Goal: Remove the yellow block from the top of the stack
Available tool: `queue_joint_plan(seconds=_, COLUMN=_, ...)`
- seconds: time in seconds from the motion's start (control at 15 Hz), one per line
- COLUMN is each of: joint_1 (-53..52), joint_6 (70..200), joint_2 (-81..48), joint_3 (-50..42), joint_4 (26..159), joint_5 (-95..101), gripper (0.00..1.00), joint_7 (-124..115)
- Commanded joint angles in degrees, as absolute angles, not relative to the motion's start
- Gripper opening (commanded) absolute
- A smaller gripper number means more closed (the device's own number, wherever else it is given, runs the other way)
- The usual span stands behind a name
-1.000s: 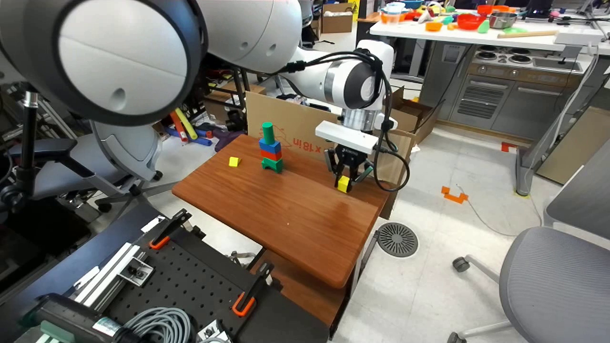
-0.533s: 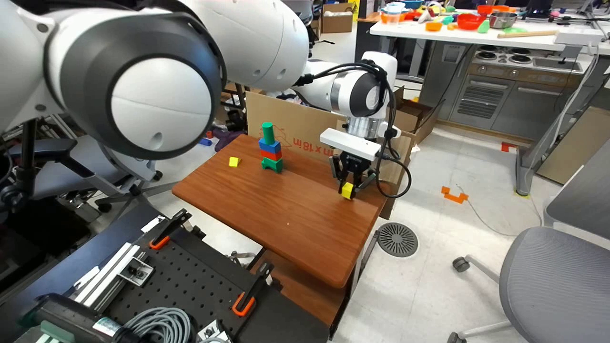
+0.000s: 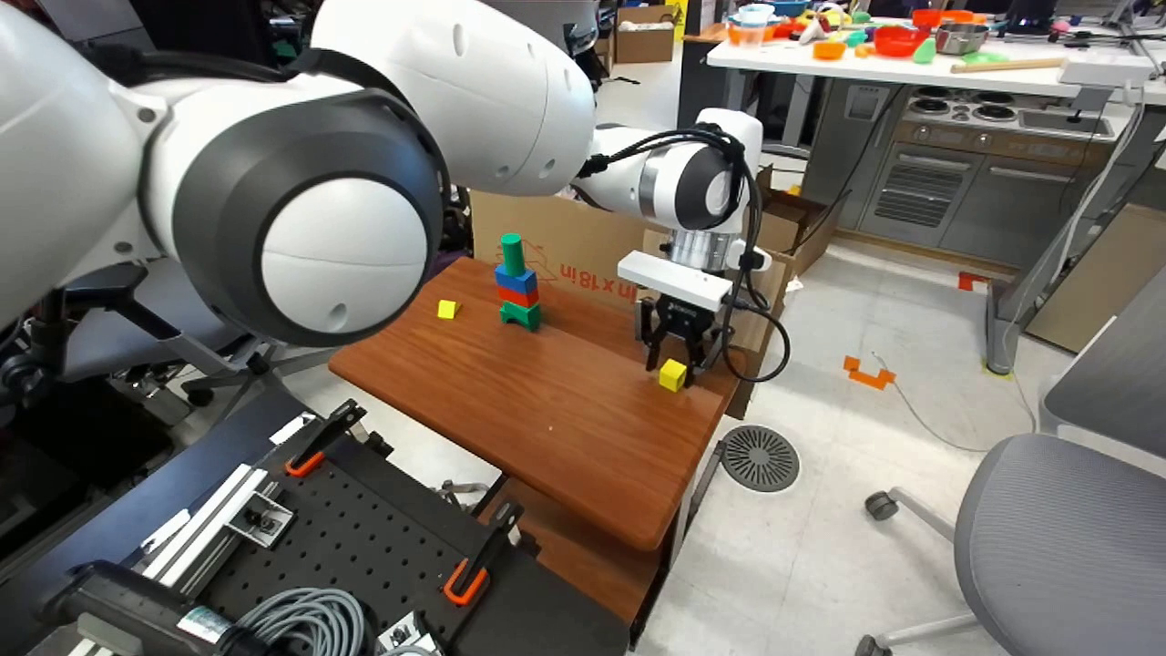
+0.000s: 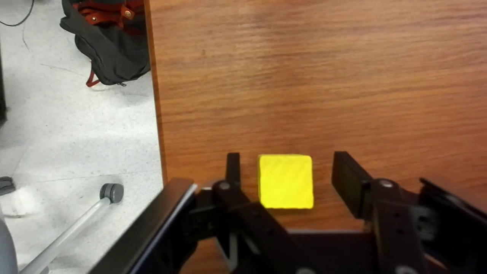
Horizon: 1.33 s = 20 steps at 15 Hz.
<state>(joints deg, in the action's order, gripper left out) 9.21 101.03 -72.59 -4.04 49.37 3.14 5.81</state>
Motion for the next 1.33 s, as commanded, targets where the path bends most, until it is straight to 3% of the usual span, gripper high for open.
queue_joint_plan(seconds=0.0, joint_1=7.8, joint_6=100.5, joint_2=-70.0, joint_3=-4.5, joint_4=49.2, joint_5=4.6, gripper=0.95, joint_7=6.5)
queue_joint_plan(seconds=0.07, joint_1=7.4, joint_6=102.1, joint_2=-67.3, joint_3=-4.3, joint_4=51.8, joint_5=4.9, gripper=1.0, joint_7=7.3)
queue_joint_plan(seconds=0.53, joint_1=5.2, joint_6=114.0, joint_2=-49.2, joint_3=-2.5, joint_4=68.5, joint_5=4.4, gripper=1.0, joint_7=9.3)
queue_joint_plan(seconds=1.27, joint_1=0.7, joint_6=118.5, joint_2=-25.8, joint_3=1.4, joint_4=95.2, joint_5=5.7, gripper=1.0, joint_7=12.5)
